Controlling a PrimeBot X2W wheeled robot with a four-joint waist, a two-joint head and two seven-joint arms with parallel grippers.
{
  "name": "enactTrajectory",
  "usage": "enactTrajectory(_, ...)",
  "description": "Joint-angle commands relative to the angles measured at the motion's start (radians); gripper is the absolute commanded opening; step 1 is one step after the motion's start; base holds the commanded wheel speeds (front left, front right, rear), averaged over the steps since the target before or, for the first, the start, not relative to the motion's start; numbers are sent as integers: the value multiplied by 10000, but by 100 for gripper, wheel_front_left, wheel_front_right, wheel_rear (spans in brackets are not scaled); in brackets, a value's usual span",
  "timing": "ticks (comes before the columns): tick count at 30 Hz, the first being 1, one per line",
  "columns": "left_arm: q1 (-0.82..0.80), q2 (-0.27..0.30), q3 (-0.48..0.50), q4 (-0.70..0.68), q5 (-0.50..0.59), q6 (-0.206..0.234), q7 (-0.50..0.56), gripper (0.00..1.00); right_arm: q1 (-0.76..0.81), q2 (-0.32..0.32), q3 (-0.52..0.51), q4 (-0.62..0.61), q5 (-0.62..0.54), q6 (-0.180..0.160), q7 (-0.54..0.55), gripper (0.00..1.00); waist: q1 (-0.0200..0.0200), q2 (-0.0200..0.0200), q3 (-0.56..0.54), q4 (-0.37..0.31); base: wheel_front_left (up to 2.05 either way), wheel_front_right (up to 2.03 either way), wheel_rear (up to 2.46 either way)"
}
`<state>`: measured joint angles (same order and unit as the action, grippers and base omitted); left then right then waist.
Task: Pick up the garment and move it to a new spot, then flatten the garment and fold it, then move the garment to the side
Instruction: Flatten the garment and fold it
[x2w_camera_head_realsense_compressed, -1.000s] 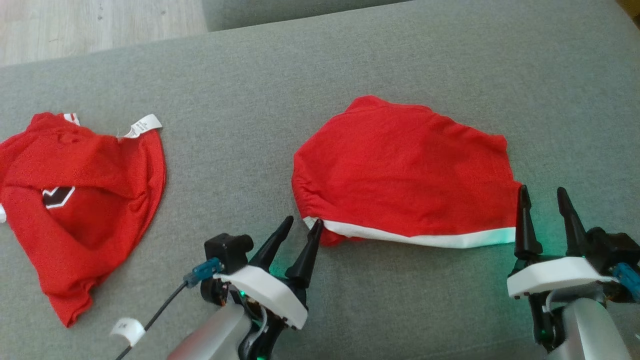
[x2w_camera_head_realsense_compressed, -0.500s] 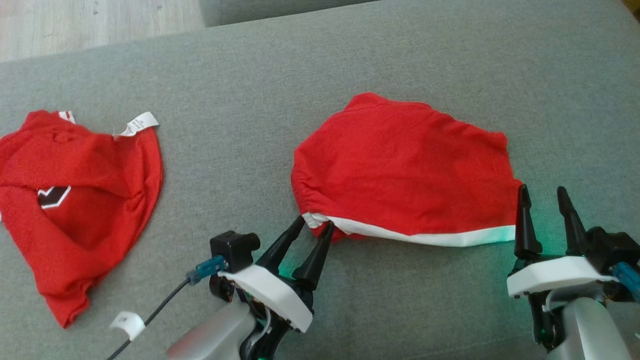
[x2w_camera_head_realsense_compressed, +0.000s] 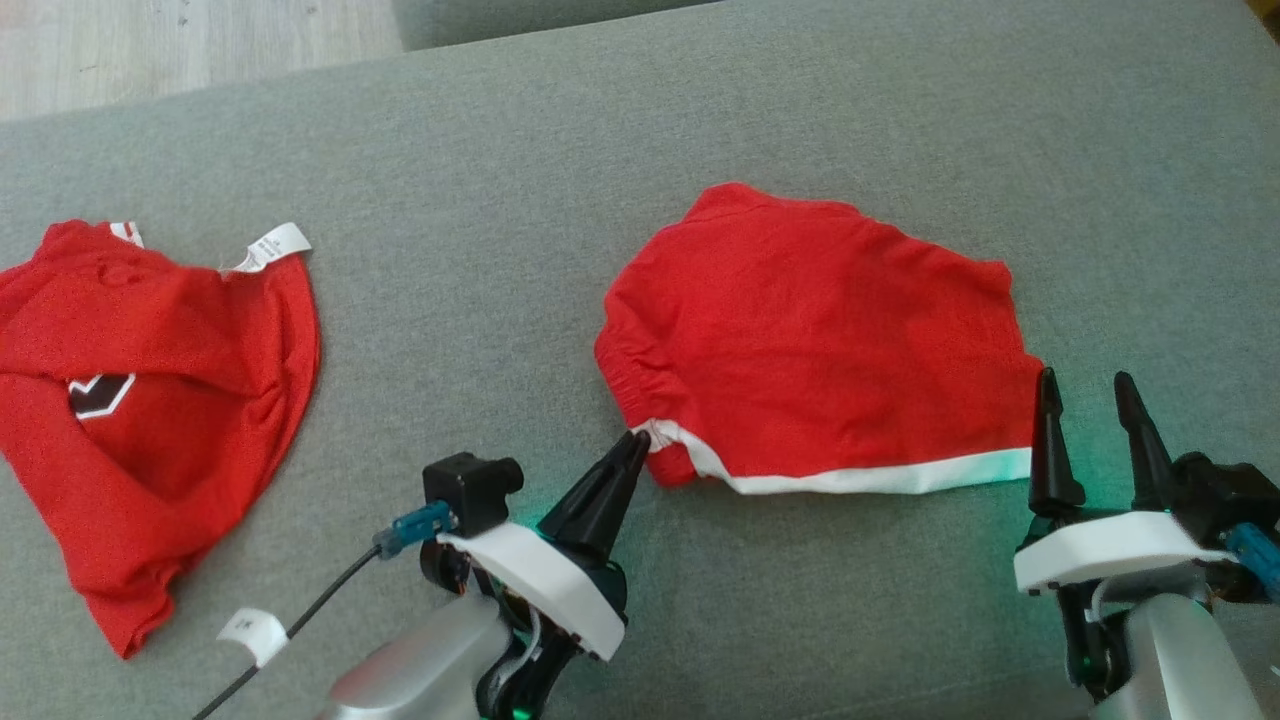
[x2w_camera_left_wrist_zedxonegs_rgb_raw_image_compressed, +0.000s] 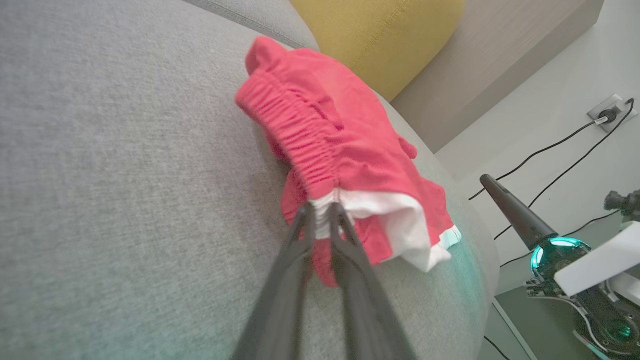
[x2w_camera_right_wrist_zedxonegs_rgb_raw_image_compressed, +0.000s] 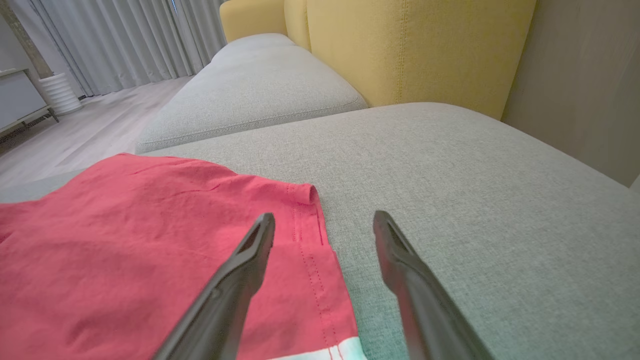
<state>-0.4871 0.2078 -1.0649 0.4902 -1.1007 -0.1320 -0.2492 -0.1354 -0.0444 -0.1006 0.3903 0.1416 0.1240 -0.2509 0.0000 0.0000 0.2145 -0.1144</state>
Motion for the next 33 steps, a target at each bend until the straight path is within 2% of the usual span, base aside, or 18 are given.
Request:
enactTrajectory(1, -436, 146, 248, -243, -40, 14, -119, 0, -380, -58, 249, -260, 72, 67, -108, 100, 0, 0, -6, 6, 0, 0, 0)
enactTrajectory(10, -237, 285, 838, -429, 665, 14, -124, 0, -257, -58, 227, -81, 33, 67, -109, 100, 0, 0, -160, 60, 0, 0, 0)
enactTrajectory(20, 658, 242, 3086, -815, 2881, 14, -125, 0, 15, -58, 481, 862, -143, 67, 201, 100, 0, 0, -528, 24, 0, 0, 0)
enactTrajectory(26, 1098, 86, 3423, -937, 3644, 14, -125, 0, 137, -58, 678, 1288, -98, 67, 856, 100, 0, 0, -643, 50, 0, 0, 0)
enactTrajectory(33, 1263, -48, 3446, -946, 3820, 13, -125, 0, 128, -58, 533, 1630, -46, 67, 1320, 100, 0, 0, -706, 122, 0, 0, 0)
